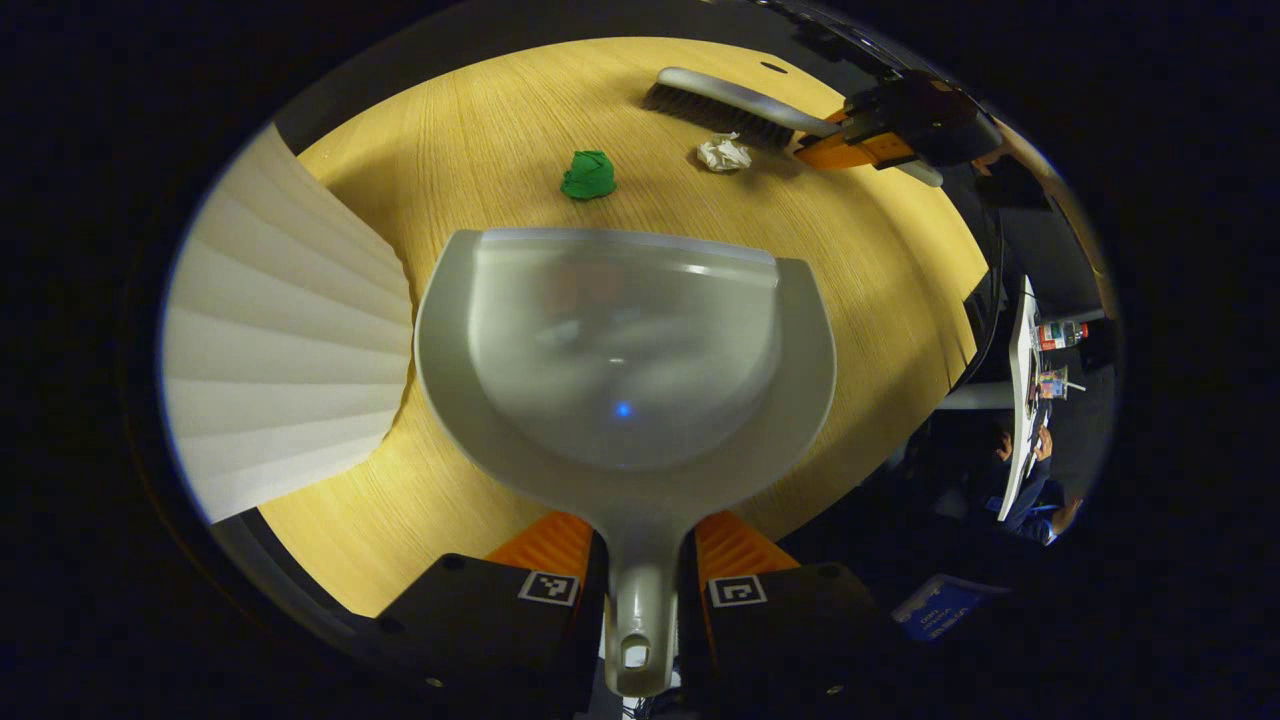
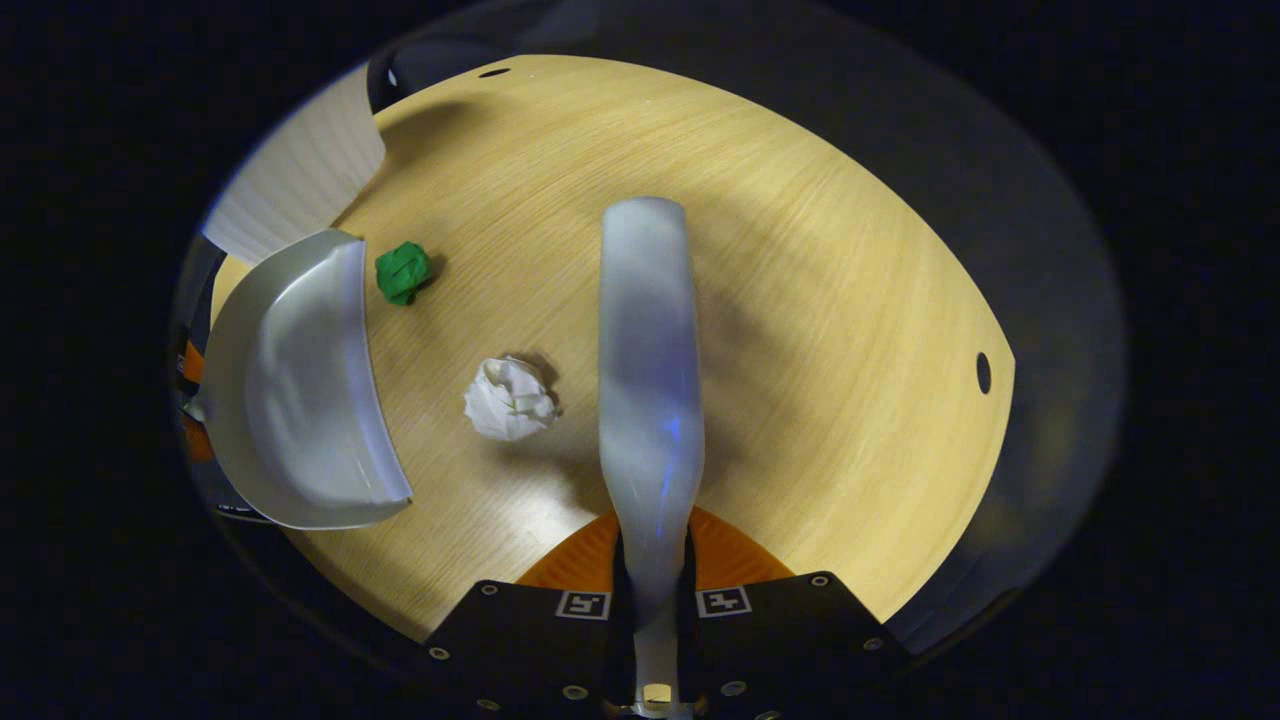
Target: Pick up the small broom and dustpan from the desktop, sweep the trash into the dustpan with the broom, and then empty the trash into the garbage bin.
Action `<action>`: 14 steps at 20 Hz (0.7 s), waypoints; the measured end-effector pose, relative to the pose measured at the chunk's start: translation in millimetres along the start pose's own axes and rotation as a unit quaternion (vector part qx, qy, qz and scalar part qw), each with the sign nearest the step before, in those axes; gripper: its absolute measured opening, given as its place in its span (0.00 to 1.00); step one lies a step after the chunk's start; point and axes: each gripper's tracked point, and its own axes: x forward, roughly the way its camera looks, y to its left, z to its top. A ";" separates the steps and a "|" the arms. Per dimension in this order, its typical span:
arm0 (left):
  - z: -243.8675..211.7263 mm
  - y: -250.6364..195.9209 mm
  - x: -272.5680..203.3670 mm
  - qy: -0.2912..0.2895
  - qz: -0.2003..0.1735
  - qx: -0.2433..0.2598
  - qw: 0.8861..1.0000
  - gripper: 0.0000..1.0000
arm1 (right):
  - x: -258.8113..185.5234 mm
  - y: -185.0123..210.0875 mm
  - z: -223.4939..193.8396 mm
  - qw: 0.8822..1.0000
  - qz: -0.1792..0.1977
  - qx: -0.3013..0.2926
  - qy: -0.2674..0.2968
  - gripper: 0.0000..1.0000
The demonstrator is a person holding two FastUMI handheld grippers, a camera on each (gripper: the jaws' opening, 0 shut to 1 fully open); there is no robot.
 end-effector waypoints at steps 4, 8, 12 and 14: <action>-2.5 -3.8 -1.8 0.003 -0.006 -0.009 1.000 0.33 | 0.4 35.1 9.0 0.998 0.030 -0.058 0.001 0.16; -9.5 -6.9 -3.3 0.007 -0.010 -0.017 1.000 0.33 | -16.5 77.1 17.4 0.992 0.066 -0.109 -0.004 0.16; -7.6 -11.4 -5.5 -0.002 -0.013 -0.023 1.000 0.33 | -36.1 106.9 8.0 0.985 0.097 -0.141 0.001 0.16; -9.2 -10.8 1.5 -0.005 -0.014 -0.027 1.000 0.33 | -34.3 112.5 7.6 0.984 0.105 -0.142 -0.003 0.16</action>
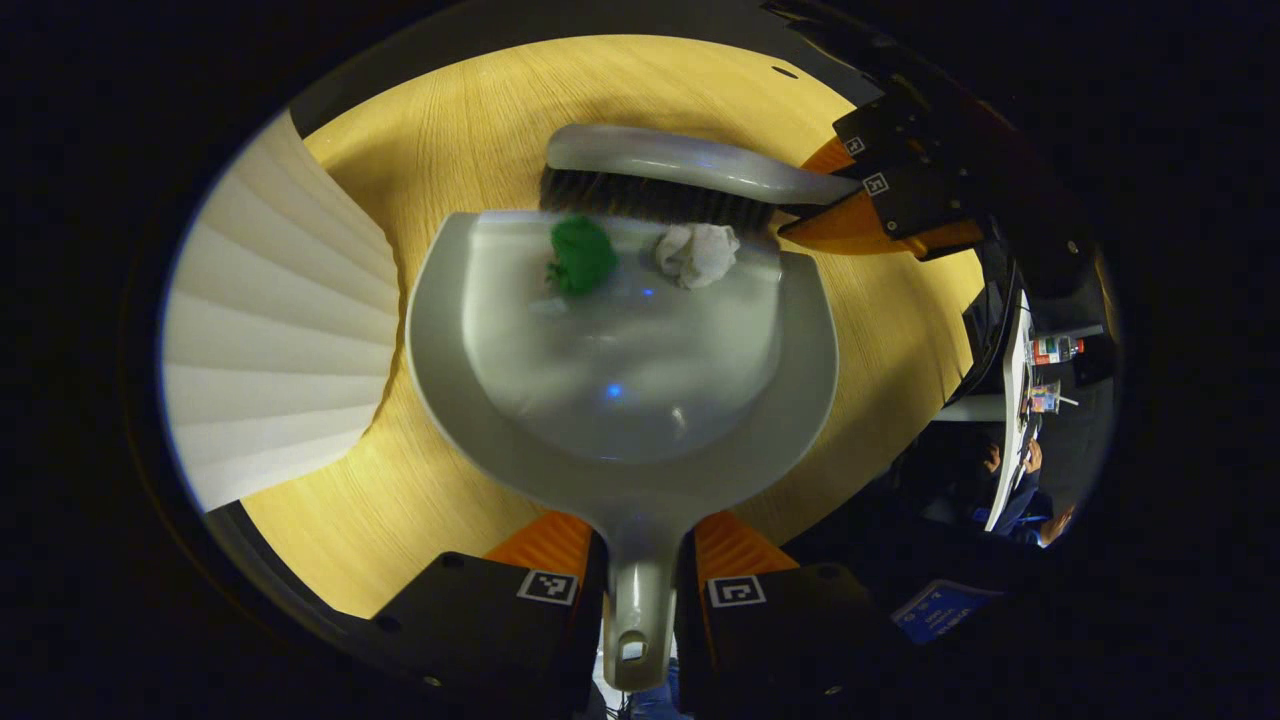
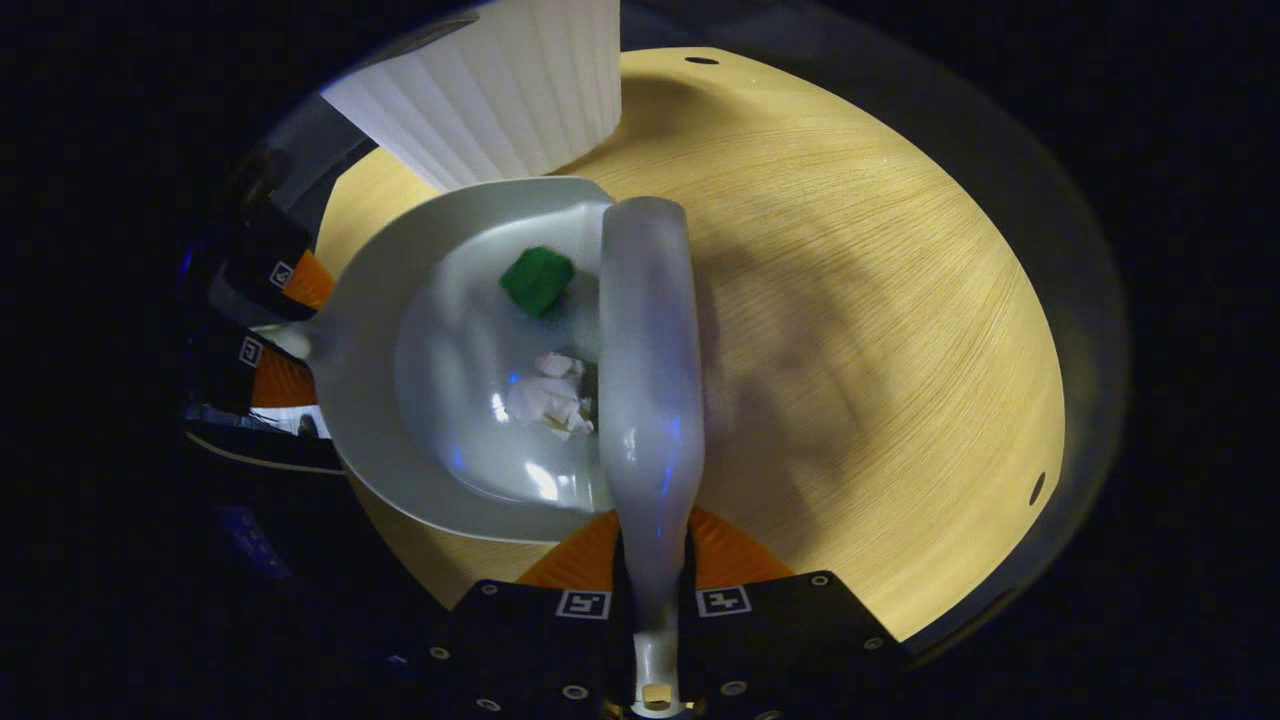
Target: Pick up the small broom and dustpan from the desktop, sweep the trash into the dustpan with the broom, and then empty the trash into the garbage bin.
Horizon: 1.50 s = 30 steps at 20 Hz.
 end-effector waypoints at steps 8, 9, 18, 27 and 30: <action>5.8 -6.9 12.9 -0.065 0.006 -0.015 0.998 0.33 | 2.7 -26.6 -30.0 0.992 -0.024 0.122 -0.003 0.16; 6.8 -8.1 12.8 -0.073 0.006 -0.018 0.997 0.33 | 2.6 -34.2 -39.3 0.988 -0.030 0.154 -0.006 0.16; 0.0 -14.2 -17.4 -0.124 0.012 0.001 0.992 0.33 | 28.0 -53.0 -137.7 0.931 -0.070 0.358 0.013 0.16; -9.5 -18.7 -126.7 -0.175 0.009 0.056 0.983 0.33 | 19.4 -60.0 -130.4 0.921 -0.054 0.385 -0.020 0.16; 3.4 -36.8 -176.4 -0.181 -0.003 0.066 0.981 0.33 | 18.5 -58.3 -130.5 0.925 -0.046 0.377 -0.025 0.16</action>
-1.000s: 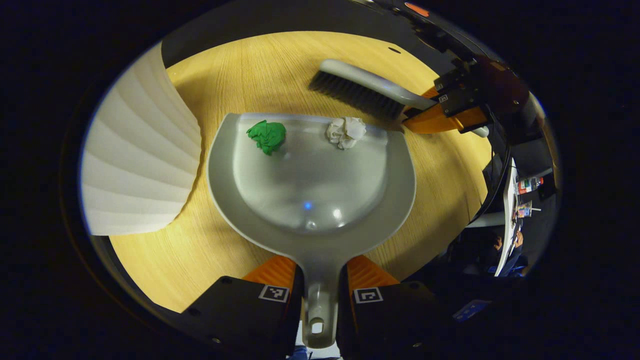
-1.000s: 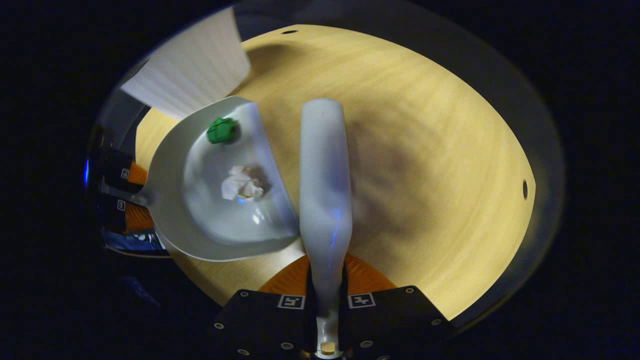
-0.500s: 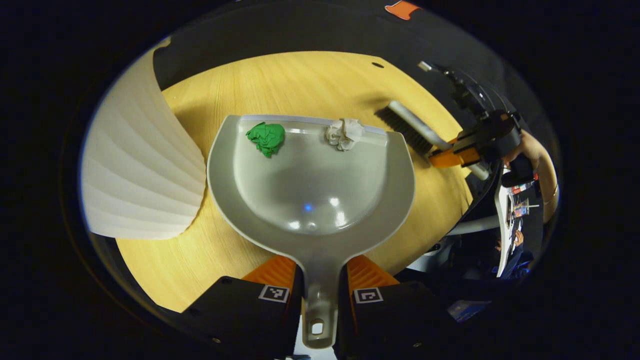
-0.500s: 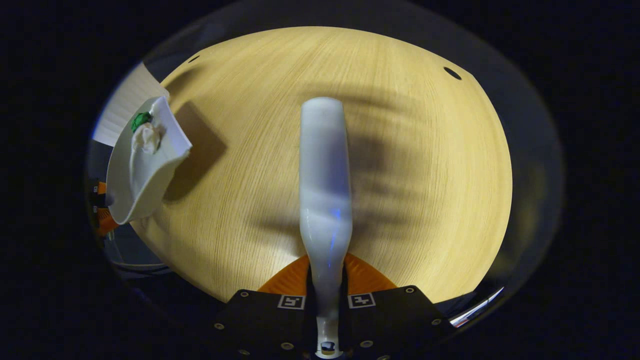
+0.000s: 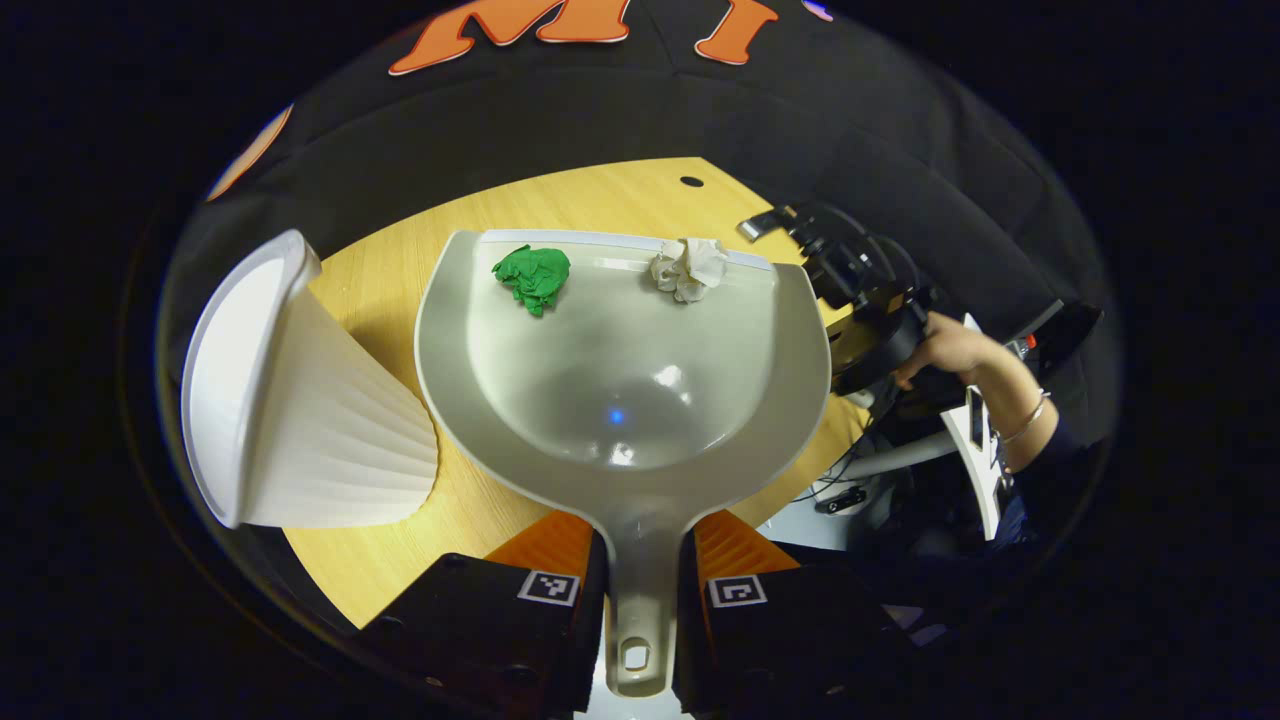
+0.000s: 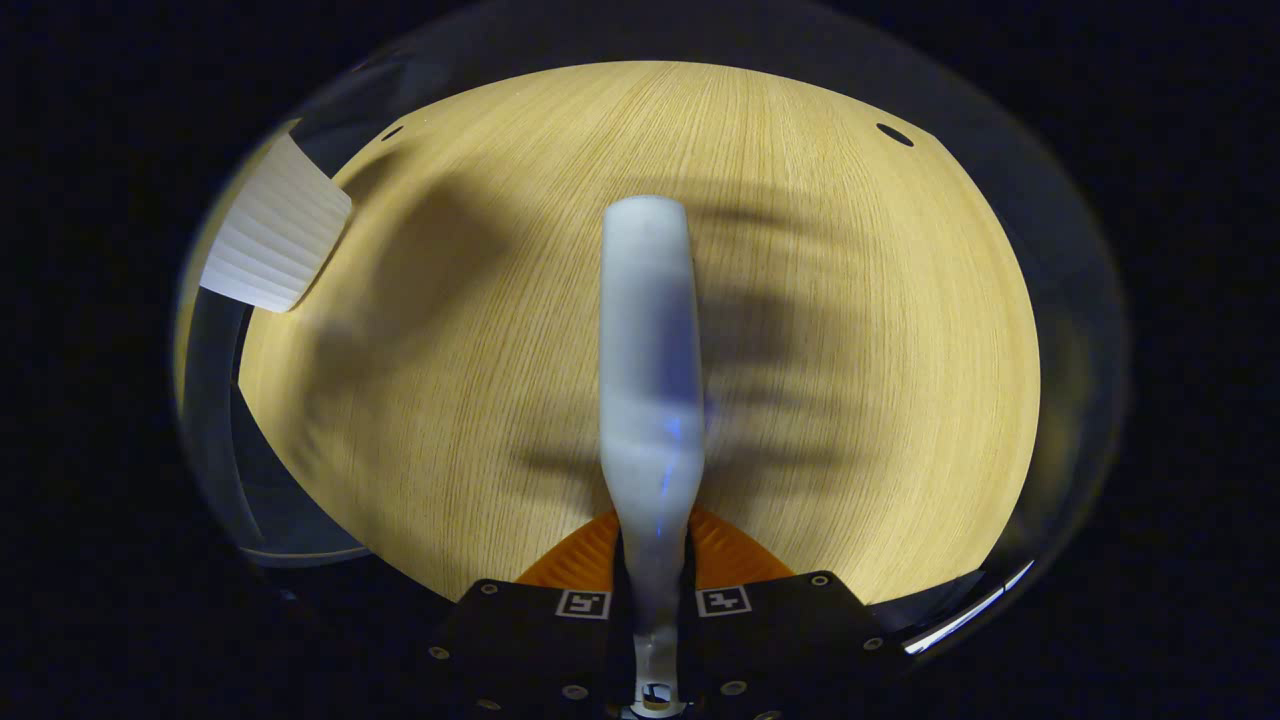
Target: Pick up the small broom and dustpan from the desktop, sweep the trash into the dustpan with the broom, and then empty the trash into the garbage bin.
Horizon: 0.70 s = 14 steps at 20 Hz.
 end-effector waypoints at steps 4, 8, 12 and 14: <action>38.3 1.7 -50.1 -0.017 0.013 0.024 1.000 0.33 | -0.4 1.3 -0.7 1.000 0.010 -0.011 0.001 0.16; 60.9 27.5 -92.7 -0.032 0.027 -0.005 0.999 0.33 | -3.1 5.2 -5.4 1.000 0.017 -0.023 0.003 0.16; 52.5 76.7 -123.9 -0.039 0.058 -0.056 0.996 0.33 | -2.6 6.2 -5.6 0.999 0.022 -0.027 0.005 0.16; 39.9 109.8 -136.1 -0.035 0.079 -0.085 0.993 0.33 | -3.1 5.6 -5.3 0.999 0.023 -0.028 0.007 0.16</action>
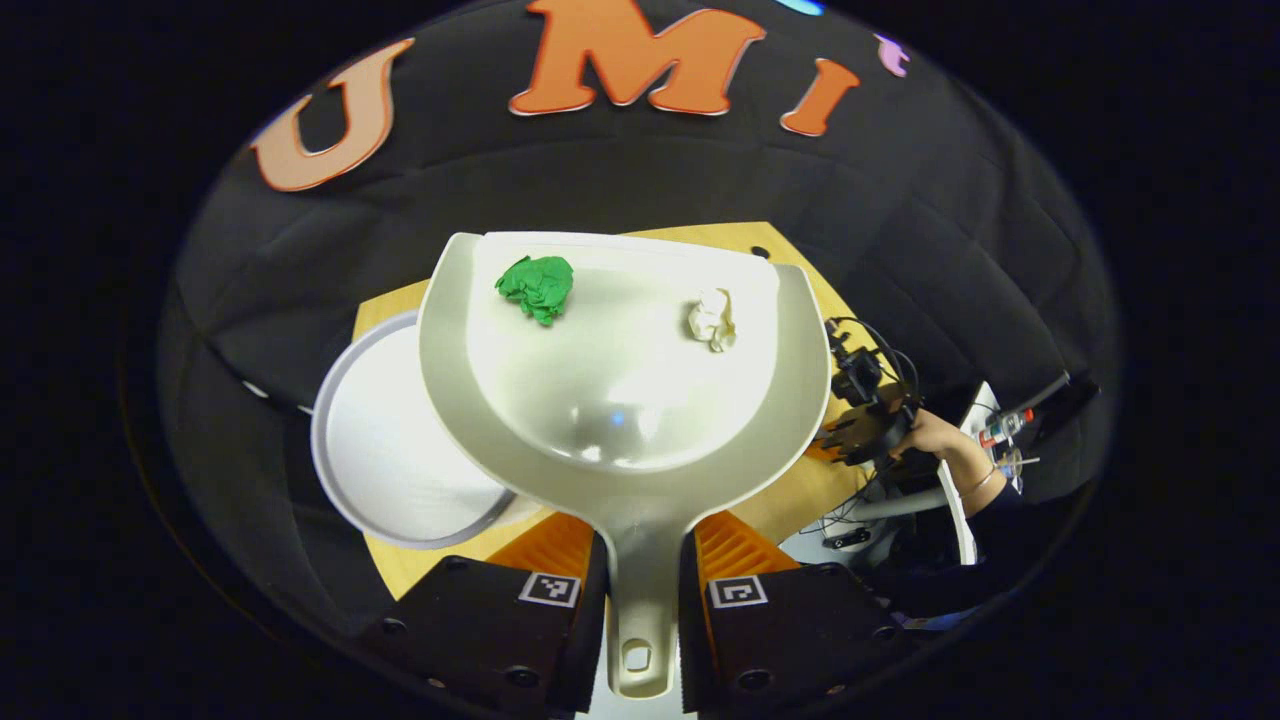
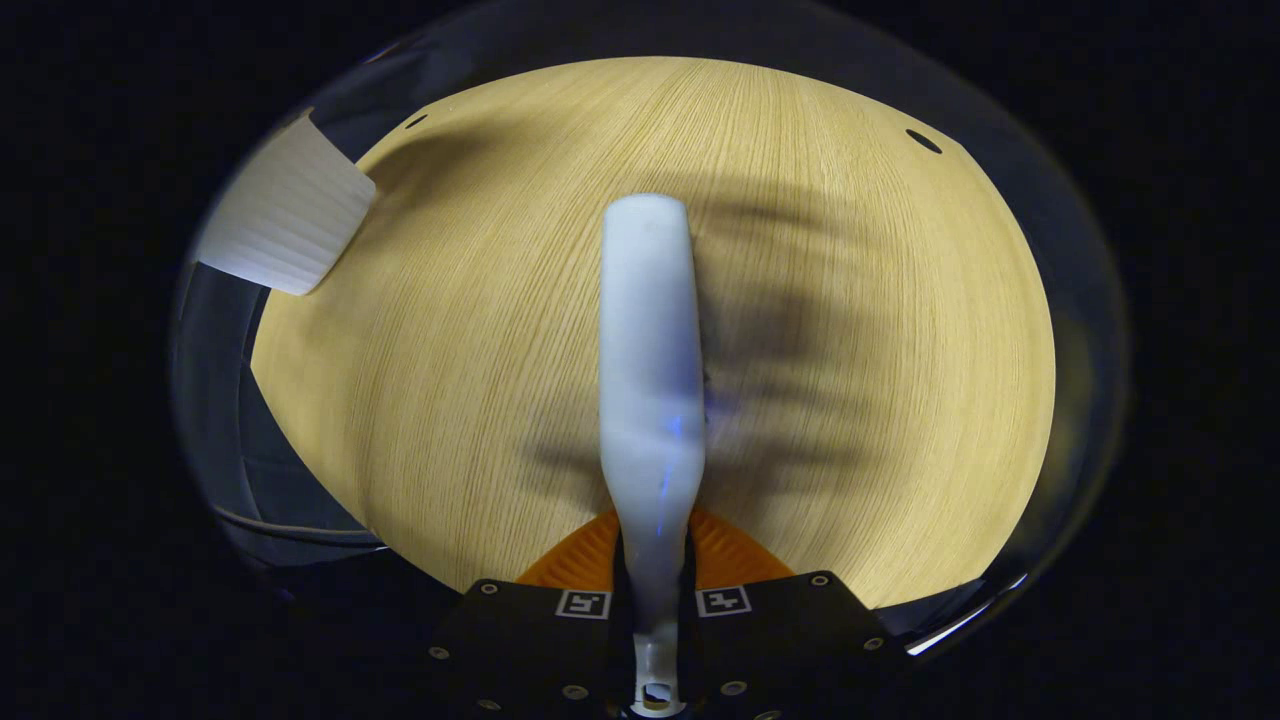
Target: Pick up the small broom and dustpan from the desktop, sweep the trash into the dustpan with the broom, and then empty the trash into the garbage bin.
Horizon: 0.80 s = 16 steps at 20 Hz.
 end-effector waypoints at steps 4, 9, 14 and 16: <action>-23.7 79.5 -11.7 0.024 0.055 -0.050 0.997 0.33 | -1.1 -0.2 0.6 1.000 -0.002 -0.001 0.003 0.16; -38.5 157.4 -20.3 0.074 0.114 -0.024 0.990 0.33 | -1.8 -0.3 0.5 1.000 -0.008 0.004 0.006 0.16; -39.9 192.9 -35.1 0.154 0.171 0.102 0.968 0.33 | -1.7 -0.2 0.6 1.000 -0.014 0.007 0.007 0.16; -38.5 203.8 -42.8 0.183 0.193 0.151 0.952 0.33 | -1.8 0.5 0.6 1.000 -0.013 0.010 0.005 0.16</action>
